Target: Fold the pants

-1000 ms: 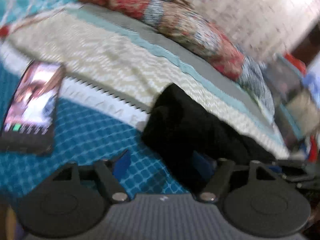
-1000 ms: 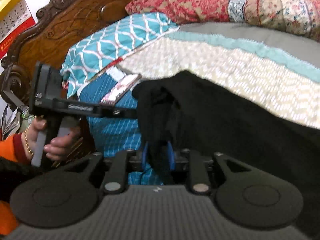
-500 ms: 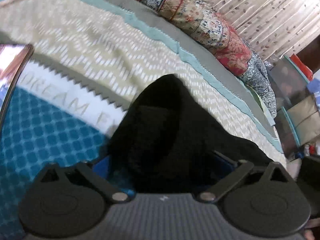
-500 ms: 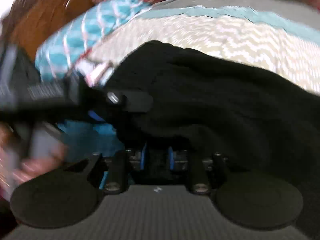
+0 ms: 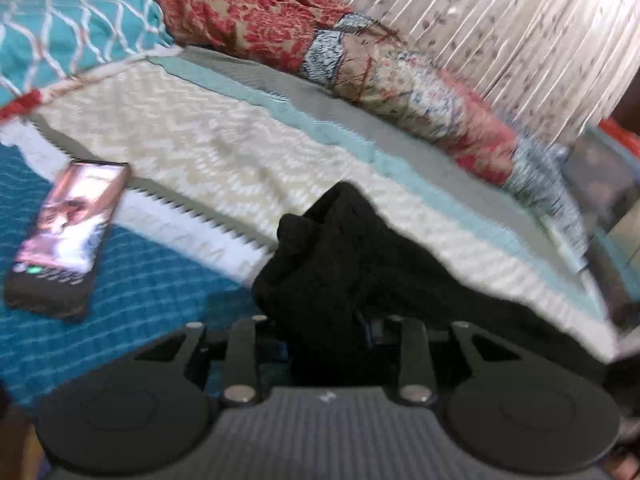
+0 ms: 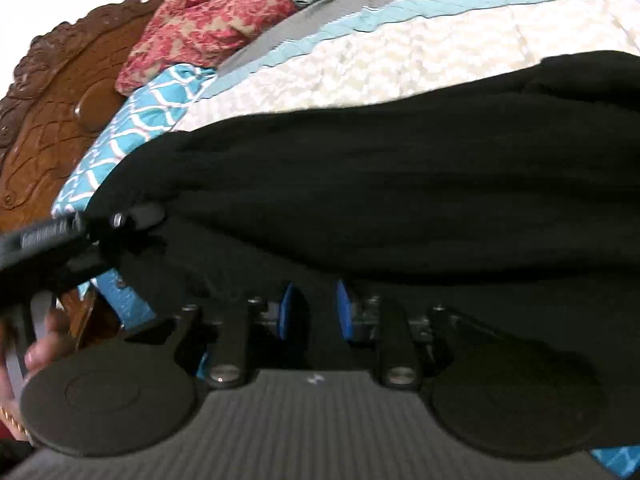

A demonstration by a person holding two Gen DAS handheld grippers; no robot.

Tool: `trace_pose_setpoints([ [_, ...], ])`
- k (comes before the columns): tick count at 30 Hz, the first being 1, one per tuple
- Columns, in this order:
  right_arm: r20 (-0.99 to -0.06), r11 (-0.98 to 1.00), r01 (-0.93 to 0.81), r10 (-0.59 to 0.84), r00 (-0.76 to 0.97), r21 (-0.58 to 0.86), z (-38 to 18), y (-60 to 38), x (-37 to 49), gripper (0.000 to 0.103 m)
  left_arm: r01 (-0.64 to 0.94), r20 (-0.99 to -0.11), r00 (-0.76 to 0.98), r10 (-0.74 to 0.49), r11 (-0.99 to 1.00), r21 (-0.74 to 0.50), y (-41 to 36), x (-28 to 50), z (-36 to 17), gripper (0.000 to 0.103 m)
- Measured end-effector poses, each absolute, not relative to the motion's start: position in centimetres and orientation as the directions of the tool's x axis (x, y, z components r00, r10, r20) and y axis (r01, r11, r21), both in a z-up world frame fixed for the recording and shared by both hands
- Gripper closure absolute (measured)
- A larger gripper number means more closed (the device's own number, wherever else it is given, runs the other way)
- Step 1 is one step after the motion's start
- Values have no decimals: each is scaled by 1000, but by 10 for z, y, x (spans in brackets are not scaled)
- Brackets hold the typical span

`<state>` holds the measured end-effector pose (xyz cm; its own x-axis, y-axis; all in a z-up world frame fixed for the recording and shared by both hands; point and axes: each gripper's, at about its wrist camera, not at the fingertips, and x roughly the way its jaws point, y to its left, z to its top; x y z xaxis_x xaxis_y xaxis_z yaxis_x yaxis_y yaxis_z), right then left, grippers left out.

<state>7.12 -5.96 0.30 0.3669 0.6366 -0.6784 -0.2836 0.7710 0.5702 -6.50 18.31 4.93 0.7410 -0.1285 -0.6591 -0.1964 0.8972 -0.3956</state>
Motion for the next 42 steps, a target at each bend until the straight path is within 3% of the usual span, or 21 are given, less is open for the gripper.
trace_pose_setpoints([
  [2,-668,755,-271,655,354,596,1,-64,77,75,-252,-713,690,-123,883,-396,189,-61,33,68],
  [6,-609,706,-228,699,375,670,16,-95,70,73,-293,-732,675,-87,879,-375,193,-66,52,41],
  [12,-523,736,-214,625,579,642,56,-204,29,71,-324,-613,788,61,887,-328,204,-96,115,39],
  [14,-542,806,-187,529,653,562,68,-237,28,71,-313,-592,802,84,902,-296,202,-87,126,39],
  [17,-600,905,-173,390,698,387,82,-262,58,71,-218,-600,796,85,964,-154,173,-51,128,41],
  [20,-645,934,-264,357,675,241,82,-245,101,58,-46,-614,789,30,999,-9,131,-10,114,40],
  [23,-689,908,-381,388,612,173,68,-218,133,58,13,-652,757,36,997,71,108,18,98,40],
  [26,-718,865,-465,444,537,187,51,-197,146,56,-8,-668,743,32,999,39,111,25,94,39],
  [29,-781,837,-526,427,455,151,33,-165,160,55,-26,-669,743,19,1000,0,125,19,92,26],
  [31,-818,834,-539,390,422,120,18,-156,167,59,-41,-687,726,30,999,-1,134,21,82,27],
  [32,-812,822,-559,394,430,103,16,-153,169,78,-48,-703,711,33,999,-1,137,24,76,30],
  [33,-799,818,-569,396,453,83,19,-151,171,88,-59,-716,697,41,998,0,139,27,72,32],
  [35,-749,838,-542,401,527,68,35,-153,180,89,-97,-720,692,60,995,-11,145,27,67,32],
  [38,-660,892,-423,414,627,158,59,-174,213,89,-169,-698,710,92,985,-42,152,30,66,32],
  [42,-723,939,-315,311,617,135,25,-169,258,86,-236,-745,654,133,971,-34,152,52,48,32],
])
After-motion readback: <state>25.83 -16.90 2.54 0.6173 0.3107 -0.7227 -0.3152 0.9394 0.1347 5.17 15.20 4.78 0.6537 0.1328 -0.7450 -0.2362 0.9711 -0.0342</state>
